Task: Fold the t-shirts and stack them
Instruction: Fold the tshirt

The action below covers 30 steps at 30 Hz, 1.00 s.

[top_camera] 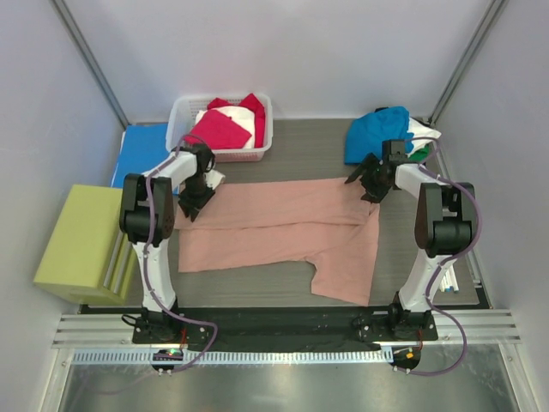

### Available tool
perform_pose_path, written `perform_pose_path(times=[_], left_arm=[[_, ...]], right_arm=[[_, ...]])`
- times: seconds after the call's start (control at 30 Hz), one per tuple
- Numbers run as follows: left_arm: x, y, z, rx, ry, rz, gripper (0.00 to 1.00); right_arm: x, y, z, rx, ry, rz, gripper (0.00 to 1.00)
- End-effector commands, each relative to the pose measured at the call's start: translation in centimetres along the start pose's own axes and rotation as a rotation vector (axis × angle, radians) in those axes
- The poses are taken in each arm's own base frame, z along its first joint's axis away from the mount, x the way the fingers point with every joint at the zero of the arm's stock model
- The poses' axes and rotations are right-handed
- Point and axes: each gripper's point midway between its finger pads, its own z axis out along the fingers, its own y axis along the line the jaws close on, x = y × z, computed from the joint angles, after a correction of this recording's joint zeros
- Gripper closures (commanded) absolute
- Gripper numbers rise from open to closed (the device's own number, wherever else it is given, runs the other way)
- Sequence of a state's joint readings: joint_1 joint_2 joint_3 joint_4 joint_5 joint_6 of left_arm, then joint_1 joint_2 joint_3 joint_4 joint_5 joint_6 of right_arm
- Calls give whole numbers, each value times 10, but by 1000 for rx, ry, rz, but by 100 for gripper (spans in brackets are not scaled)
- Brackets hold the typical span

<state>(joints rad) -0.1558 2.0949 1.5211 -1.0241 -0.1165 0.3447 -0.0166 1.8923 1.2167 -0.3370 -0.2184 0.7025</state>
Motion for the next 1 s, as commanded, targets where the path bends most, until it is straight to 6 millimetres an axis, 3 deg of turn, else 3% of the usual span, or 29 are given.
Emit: perform_pose_path(times=[0.0,0.13,0.2,0.23,0.27,0.33,0.37,0.4,0.43,0.47,0.57,0.6,0.63,0.7,0.73,0.8,0.83,0.9,0.97], left_arm=[[-41,25,16,-77,-106,-28,72],[-35,21,0,-73,-136,-26,71],[-31,21,-24,-82,-182,-23,68],[-23,17,-29,-73,-184,-19,61],[-20,17,-52,-84,-235,-20,57],[-5,5,-61,-46,-240,-2,43],[6,-3,-79,-31,-265,13,38],[20,-10,-78,-11,-244,33,30],[29,-16,-82,4,-243,51,28],[45,-23,-91,12,-241,72,28],[85,-48,-77,80,-174,133,28],[105,-54,-69,74,-141,149,28],[113,-57,-65,75,-129,162,28],[136,-66,-53,94,-92,178,30],[143,-65,-50,75,-69,188,30],[155,-70,-42,86,-35,198,30],[157,-68,-40,70,-29,203,30],[160,-67,-34,60,-13,203,31],[156,-67,-31,55,-22,190,32]], right_arm=[[-9,-9,-9,39,-40,-22,20],[-8,-6,-7,25,-24,-34,14],[-11,0,-13,7,-35,-41,9],[-12,0,-15,7,-42,-50,4],[-17,6,-24,-6,-66,-57,1],[-19,9,-36,-5,-88,-73,0],[-22,15,-49,-22,-114,-84,0],[-23,16,-58,-20,-134,-87,0],[-16,9,-63,-2,-129,-86,0],[-16,17,-83,-27,-167,-96,0],[11,3,-101,-17,-158,-96,0],[13,7,-120,-47,-194,-102,0],[29,-9,-122,-16,-172,-94,0],[42,-13,-143,-47,-195,-96,0],[60,-28,-141,-19,-150,-85,0],[75,-39,-147,-10,-132,-75,0],[91,-51,-149,11,-101,-63,0],[105,-58,-150,5,-77,-40,0],[132,-66,-150,3,-31,-58,0]])
